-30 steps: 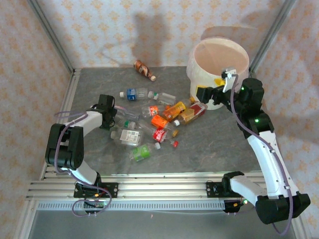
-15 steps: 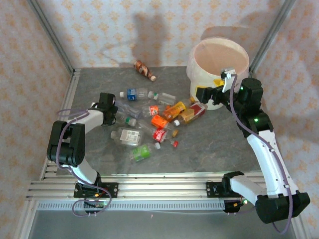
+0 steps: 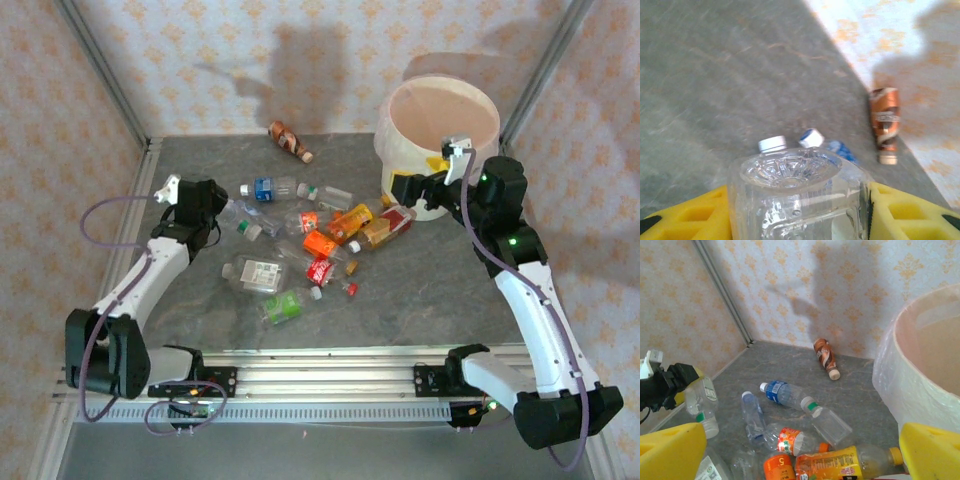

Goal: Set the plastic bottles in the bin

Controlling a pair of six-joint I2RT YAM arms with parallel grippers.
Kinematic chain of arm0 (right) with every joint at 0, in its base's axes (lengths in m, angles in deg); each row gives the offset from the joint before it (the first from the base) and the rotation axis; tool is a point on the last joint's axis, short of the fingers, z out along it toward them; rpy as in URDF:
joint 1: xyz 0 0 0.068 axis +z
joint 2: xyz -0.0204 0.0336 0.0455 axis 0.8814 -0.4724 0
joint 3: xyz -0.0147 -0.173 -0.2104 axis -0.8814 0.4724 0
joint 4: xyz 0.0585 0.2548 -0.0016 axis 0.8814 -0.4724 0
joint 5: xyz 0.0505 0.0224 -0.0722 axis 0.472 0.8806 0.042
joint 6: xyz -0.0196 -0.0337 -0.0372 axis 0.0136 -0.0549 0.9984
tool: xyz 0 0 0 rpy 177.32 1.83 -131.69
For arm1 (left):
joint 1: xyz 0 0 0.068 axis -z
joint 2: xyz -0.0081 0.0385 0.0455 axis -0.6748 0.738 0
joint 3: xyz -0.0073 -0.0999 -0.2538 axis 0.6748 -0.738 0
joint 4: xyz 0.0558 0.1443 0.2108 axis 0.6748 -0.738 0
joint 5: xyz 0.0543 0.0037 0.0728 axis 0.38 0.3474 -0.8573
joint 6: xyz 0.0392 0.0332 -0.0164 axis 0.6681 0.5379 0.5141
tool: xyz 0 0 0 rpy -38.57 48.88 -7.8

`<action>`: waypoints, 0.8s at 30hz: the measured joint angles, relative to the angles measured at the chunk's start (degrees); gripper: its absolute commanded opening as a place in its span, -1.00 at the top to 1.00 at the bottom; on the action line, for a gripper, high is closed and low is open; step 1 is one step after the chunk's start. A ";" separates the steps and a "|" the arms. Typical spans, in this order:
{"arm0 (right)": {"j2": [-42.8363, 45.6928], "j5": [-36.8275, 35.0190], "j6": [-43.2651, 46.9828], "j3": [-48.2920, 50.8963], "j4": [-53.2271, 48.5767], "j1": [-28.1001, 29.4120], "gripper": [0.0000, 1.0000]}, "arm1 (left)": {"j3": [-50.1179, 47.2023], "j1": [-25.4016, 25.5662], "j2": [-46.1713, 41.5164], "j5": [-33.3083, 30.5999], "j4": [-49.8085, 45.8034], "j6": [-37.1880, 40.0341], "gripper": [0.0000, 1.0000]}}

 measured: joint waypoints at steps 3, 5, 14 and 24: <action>-0.98 -0.07 -1.51 -0.52 1.16 0.85 -0.98 | 2.38 1.55 -1.01 1.38 1.31 3.65 0.16; -1.81 -0.66 -2.36 -0.74 1.88 2.16 -0.98 | 3.87 2.60 -1.07 2.84 2.62 5.20 0.15; -5.92 -1.70 -3.23 -1.77 4.81 11.13 -0.99 | 12.72 9.70 2.14 10.56 7.96 9.20 0.14; -15.96 -0.98 -8.83 -3.96 8.46 16.94 -0.98 | 22.21 18.27 8.79 19.34 12.15 10.80 0.14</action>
